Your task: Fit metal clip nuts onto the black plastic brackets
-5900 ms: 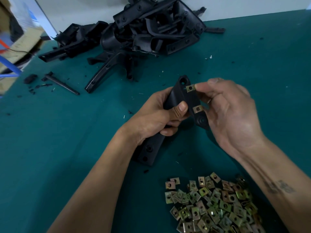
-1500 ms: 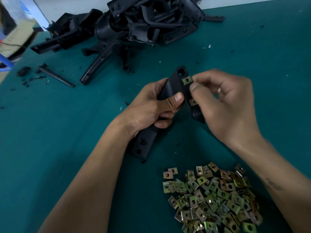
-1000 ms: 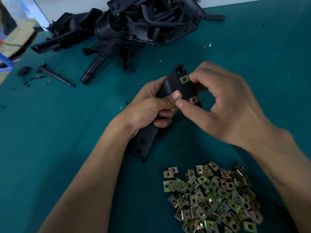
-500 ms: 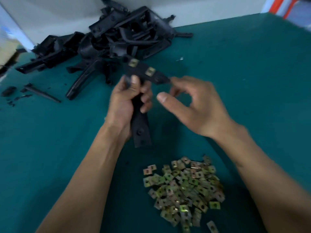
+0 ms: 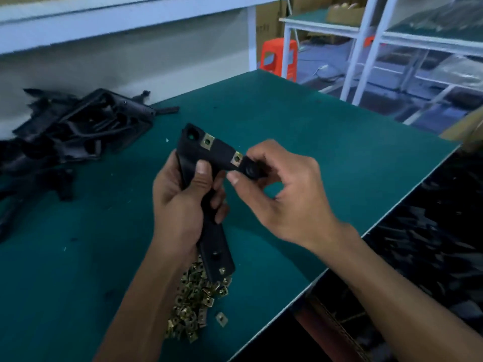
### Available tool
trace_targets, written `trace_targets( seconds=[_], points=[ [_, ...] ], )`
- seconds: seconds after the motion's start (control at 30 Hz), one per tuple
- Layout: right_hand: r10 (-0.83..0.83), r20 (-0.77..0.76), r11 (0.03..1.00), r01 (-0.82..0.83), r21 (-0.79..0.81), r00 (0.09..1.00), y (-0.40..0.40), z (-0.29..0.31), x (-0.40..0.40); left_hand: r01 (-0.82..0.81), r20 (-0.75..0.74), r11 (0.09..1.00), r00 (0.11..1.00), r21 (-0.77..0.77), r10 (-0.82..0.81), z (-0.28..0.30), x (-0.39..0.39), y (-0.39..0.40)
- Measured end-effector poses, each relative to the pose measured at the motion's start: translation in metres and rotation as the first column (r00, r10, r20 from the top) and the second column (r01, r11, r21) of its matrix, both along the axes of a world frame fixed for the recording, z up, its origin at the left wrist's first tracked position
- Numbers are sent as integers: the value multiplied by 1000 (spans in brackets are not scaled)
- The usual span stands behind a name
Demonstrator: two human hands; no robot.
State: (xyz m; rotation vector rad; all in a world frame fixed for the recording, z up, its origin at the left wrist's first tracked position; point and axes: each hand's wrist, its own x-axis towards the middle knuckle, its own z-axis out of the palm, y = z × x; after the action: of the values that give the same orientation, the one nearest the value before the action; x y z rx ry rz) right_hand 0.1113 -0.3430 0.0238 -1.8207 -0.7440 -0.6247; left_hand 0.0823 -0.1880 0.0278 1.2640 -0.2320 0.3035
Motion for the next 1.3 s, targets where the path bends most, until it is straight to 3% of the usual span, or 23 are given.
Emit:
trace_targets(
  seconds=[0.17,0.3,0.4,0.63,0.73,0.83,0.93,1.0,1.1,1.23,1.3],
  points=[
    [-71,120,970,97,-222,990,-46,14,-9,93,-19,995,995,-35,-94,1,-5,-35],
    [-70,81,956,90,-279,994,-74,23,-16,165,-17,983,986,-82,-167,1,-8,-58],
    [-85,185,931,144,-336,979,-87,27,-20,215,-30,968,975,-126,-220,0,-9,-73],
    [-108,122,953,137,-269,987,-112,18,-28,229,-52,947,968,-225,-246,-8,-13,-106],
    [-87,-113,991,74,-110,990,-132,0,-43,156,-73,956,981,-250,-179,-19,-12,-136],
    [-187,-420,968,238,72,888,-161,-36,-70,110,-66,959,989,-262,-132,-34,-9,-176],
    [-198,-516,969,245,23,834,-182,-77,-111,97,-136,952,981,-289,-142,-49,-6,-226],
    [-134,-617,960,256,114,776,-195,-96,-135,168,-201,926,948,-339,-246,-62,-8,-264],
    [-23,-754,817,447,364,657,-224,-114,-150,373,-364,895,820,-245,-442,-91,-15,-318],
    [-69,-843,533,734,420,533,-278,-140,-138,639,-545,767,661,50,-515,-144,-26,-378],
    [-27,-904,377,842,385,426,-310,-155,-121,720,-626,676,603,159,-495,-166,-30,-405]
  ],
)
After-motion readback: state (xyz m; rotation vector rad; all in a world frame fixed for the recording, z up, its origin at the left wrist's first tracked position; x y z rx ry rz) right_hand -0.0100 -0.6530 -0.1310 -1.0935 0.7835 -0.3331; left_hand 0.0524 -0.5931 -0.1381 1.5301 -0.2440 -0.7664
